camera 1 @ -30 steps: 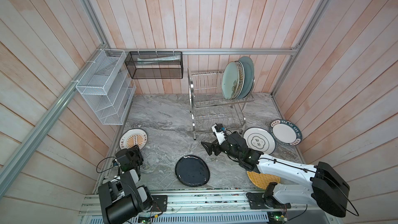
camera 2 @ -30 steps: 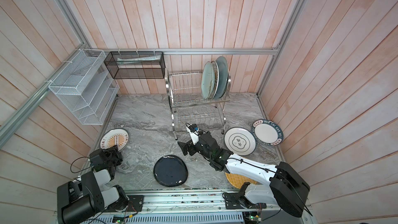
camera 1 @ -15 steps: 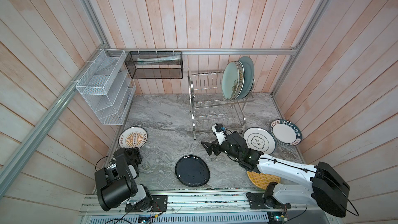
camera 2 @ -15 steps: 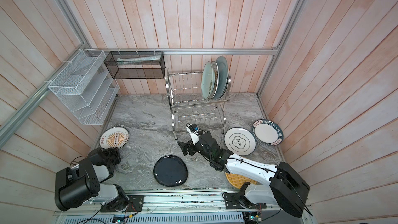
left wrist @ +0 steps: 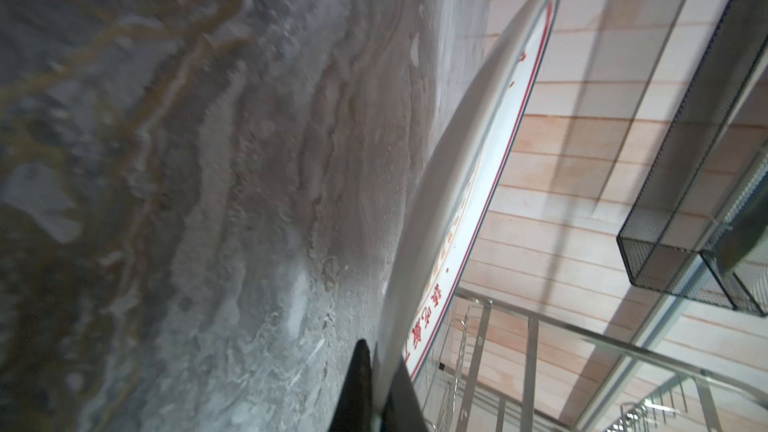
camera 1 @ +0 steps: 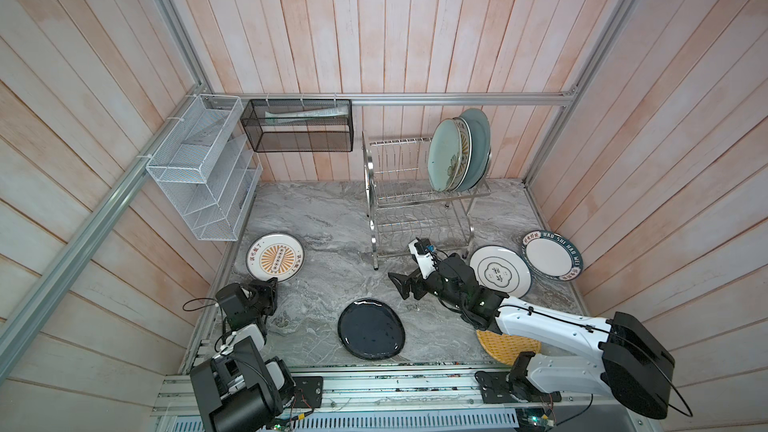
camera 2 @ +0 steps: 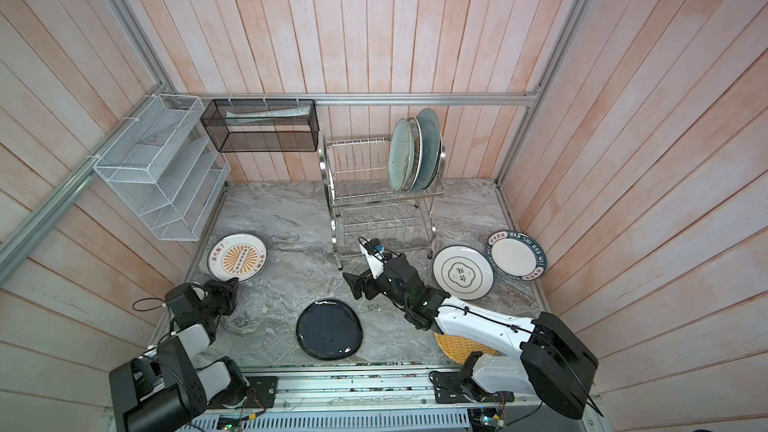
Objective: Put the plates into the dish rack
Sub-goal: 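Grasp the white sunburst-print plate's edge with the left gripper and lift it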
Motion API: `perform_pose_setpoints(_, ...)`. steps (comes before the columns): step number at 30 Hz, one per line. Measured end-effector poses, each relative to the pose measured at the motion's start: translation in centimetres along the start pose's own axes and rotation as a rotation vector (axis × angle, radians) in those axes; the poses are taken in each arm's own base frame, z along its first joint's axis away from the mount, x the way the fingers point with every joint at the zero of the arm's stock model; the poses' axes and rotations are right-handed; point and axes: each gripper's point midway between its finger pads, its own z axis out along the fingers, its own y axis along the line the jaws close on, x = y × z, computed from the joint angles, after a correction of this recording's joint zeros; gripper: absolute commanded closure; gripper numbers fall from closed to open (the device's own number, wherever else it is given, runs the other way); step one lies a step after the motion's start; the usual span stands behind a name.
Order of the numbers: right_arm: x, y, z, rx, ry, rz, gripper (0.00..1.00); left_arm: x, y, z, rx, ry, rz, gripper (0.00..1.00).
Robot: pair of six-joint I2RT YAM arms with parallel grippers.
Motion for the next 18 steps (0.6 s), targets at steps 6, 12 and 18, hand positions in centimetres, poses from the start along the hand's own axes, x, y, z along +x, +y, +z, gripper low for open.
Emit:
perform_pose_setpoints(6,-0.2,-0.3,-0.2,0.016,-0.009,0.001,0.02,2.9,-6.2,-0.6,0.136,0.147,0.19,1.0)
perform_pose_setpoints(12,-0.9,-1.5,-0.9,0.028,-0.03,0.051,0.02,6.5,-11.9,-1.8,0.269,0.294,0.392,1.0)
perform_pose_setpoints(18,-3.7,-3.6,-3.6,0.027,-0.093,0.161,0.02,11.9,-13.8,-2.8,0.332,0.486,0.548,1.0)
